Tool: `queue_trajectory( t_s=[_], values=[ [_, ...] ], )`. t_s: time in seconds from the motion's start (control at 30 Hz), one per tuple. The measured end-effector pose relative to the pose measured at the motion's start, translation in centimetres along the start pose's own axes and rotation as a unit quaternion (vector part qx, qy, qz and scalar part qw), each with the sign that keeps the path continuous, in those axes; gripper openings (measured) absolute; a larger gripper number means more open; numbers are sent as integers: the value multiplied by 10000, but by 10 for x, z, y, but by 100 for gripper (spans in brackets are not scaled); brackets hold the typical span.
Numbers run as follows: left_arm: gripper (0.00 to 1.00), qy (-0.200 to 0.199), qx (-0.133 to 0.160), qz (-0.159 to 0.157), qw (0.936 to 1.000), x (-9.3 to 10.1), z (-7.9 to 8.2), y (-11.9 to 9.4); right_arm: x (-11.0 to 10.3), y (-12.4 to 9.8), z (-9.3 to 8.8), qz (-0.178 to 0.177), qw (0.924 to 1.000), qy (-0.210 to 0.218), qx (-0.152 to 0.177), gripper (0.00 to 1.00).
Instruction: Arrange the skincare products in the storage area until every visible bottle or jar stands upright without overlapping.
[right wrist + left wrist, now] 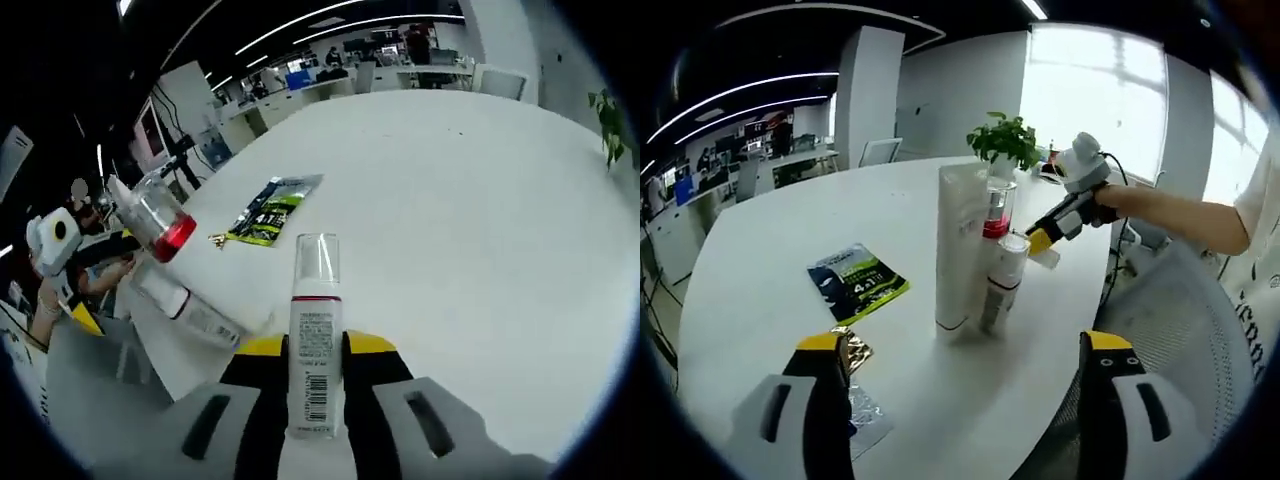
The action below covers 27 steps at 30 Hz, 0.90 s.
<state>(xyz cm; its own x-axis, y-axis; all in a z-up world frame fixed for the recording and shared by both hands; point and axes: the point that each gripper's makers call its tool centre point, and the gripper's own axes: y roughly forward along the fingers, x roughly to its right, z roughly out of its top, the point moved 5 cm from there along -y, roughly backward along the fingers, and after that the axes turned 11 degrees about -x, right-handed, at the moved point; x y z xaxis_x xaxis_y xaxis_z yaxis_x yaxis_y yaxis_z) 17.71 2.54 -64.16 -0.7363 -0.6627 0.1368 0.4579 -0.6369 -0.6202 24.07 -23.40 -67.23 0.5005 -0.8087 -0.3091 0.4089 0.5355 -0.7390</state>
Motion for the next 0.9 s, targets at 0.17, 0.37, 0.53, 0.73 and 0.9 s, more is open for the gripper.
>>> queue_trajectory(
  t_s=[0.17,0.37,0.53,0.73,0.9],
  values=[
    [83,-134,157,-263,9994,5,4,-1,-26,-28,-1,304,9975,16,632,20],
    [64,-93,203,-517,9984,10,7,-1,-69,-48,-8,743,9922,-170,988,20],
    [62,-187,333,-1005,9942,22,10,-2,-96,-57,-6,1160,9840,-395,1297,20],
    [66,-387,858,-1793,9793,36,30,-12,-130,-53,-8,1913,9722,-673,1174,20],
    [52,-418,1186,-2317,9646,51,46,-17,-154,-42,-3,2395,9602,-921,1105,20]
  ],
)
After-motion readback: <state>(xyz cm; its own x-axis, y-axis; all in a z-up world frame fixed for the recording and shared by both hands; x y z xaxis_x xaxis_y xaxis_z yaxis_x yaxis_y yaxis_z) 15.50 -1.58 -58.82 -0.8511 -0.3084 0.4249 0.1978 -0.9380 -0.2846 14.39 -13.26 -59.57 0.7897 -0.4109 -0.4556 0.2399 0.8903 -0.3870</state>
